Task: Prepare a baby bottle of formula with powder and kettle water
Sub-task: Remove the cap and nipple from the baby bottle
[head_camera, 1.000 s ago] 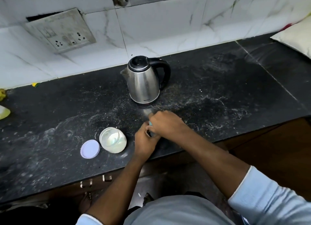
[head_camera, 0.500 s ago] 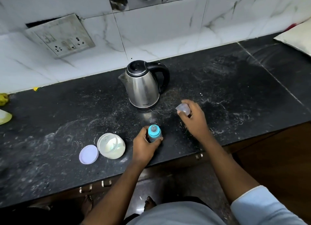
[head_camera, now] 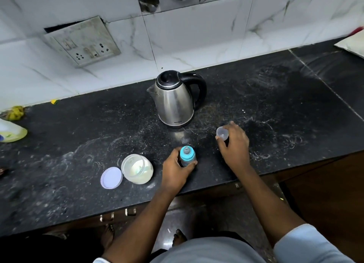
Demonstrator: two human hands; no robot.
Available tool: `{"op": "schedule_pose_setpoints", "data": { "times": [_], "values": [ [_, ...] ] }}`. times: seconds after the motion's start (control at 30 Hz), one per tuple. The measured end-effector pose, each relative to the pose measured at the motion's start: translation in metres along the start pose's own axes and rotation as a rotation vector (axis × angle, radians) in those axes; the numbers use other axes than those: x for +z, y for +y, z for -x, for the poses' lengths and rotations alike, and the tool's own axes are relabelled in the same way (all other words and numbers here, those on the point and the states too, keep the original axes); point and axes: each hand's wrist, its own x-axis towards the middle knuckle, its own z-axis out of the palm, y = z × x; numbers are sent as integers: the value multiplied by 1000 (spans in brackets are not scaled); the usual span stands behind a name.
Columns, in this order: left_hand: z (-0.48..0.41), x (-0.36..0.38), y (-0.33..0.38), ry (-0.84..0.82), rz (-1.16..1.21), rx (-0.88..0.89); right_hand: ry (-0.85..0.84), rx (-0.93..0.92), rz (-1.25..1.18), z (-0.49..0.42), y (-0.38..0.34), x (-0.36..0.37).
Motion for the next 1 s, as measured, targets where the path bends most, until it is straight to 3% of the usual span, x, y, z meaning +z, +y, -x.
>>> {"op": "schedule_pose_setpoints", "data": {
  "times": [0.1,0.17,0.23,0.3,0.5,0.8,1.0],
  "values": [
    [1,1,-2,3,11,16,34,-163,-107,14,-31,-8],
    [1,2,-4,10,22,37,-112,-271,-246,26,-51,-6],
    [2,1,-4,18,30,51,-304,-274,-296,33,-65,3],
    [3,0,-3,28,36,52,-374,-255,-278,37,-70,14],
    [2,1,-7,31,35,61,-336,-200,-305,33,-72,25],
    [1,5,-9,10,119,92,-389,-374,-315,18,-69,20],
    [1,3,-9,-1,99,85,-376,-373,-334,22,-66,21]
  ]
}}
